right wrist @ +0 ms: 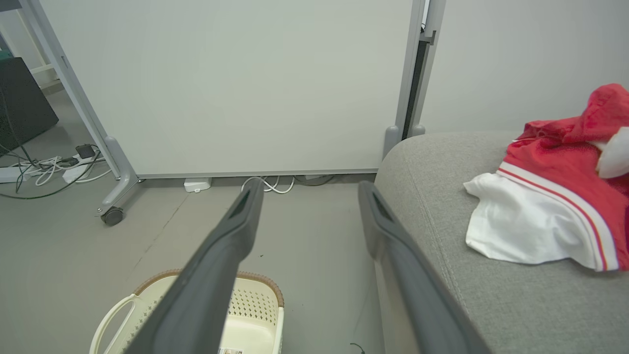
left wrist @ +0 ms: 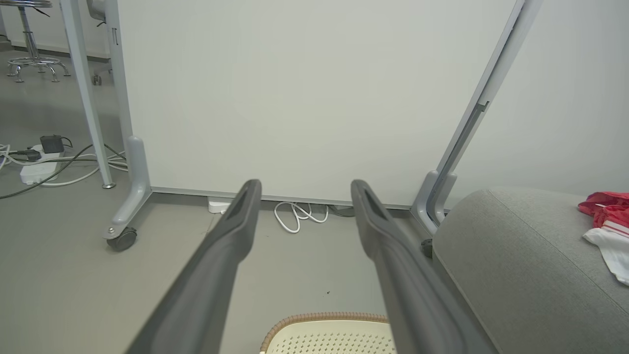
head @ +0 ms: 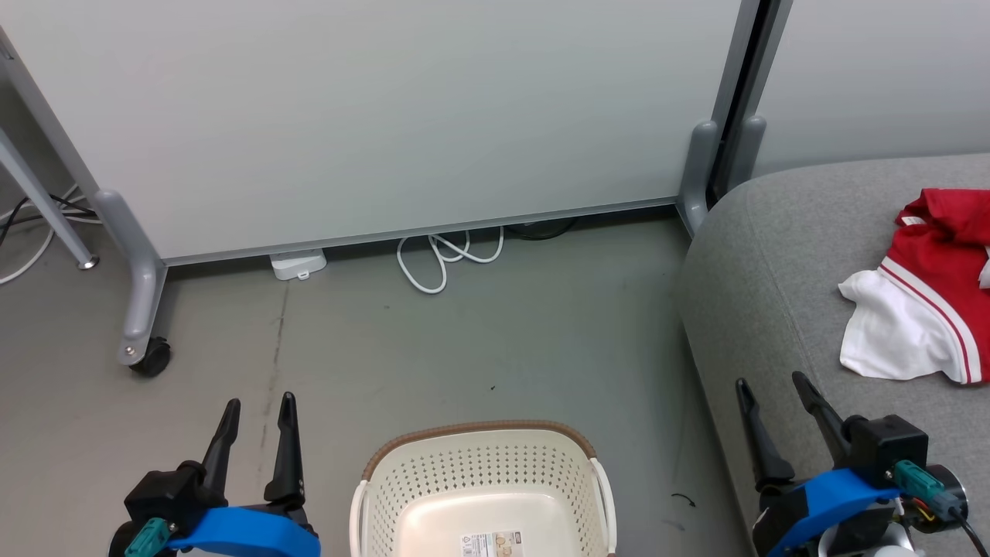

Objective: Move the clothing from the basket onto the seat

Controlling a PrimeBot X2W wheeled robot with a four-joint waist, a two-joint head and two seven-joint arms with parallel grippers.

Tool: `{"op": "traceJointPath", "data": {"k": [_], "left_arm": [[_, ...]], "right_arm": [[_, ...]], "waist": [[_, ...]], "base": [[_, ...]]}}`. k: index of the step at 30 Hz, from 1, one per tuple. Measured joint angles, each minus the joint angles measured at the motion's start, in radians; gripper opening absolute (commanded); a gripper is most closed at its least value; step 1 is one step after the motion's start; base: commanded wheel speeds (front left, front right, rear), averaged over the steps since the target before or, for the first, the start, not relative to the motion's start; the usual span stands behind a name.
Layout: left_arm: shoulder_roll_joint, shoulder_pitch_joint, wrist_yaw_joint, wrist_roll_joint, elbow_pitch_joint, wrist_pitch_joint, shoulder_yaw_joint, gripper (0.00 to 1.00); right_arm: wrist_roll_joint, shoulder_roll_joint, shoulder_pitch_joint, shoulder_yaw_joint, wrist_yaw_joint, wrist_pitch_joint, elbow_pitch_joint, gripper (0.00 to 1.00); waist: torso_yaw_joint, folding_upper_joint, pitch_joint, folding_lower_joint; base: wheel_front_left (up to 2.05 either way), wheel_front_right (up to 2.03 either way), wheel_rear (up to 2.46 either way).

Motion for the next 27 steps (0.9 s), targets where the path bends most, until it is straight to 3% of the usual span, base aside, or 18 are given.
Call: {"op": "traceJointPath", "data": {"k": [12,13,19,27], "left_arm": [[0.007,0.0,0.0,0.0,0.006,0.0,-0.003,1.0],[0.007,0.001,0.0,0.0,0.008,0.0,-0.005,0.0],[-0.011,0.043,0.0,-0.006,0.054,0.008,-0.007,0.0],[-0.017,0.046,0.0,-0.137,0.045,0.051,0.009,0.0]], "right_arm": [[-0.001,0.0,0.0,0.009,0.0,0.0,0.007,1.0],[0.0,0.0,0.001,0.01,0.0,0.0,0.009,0.0],[0.005,0.002,0.02,0.009,0.0,0.007,0.064,0.0],[0.16,0.003,0.02,-0.003,0.0,0.031,0.072,0.0]], "waist": [[-0.004,0.0,-0.002,0.0],[-0.005,0.0,-0.002,0.0],[-0.005,0.0,-0.002,0.0],[-0.004,0.0,-0.002,0.0]], "base": [[0.0,0.0,0.0],[0.0,0.0,0.0],[0.0,0.0,0.0],[0.0,0.0,0.0]]}}
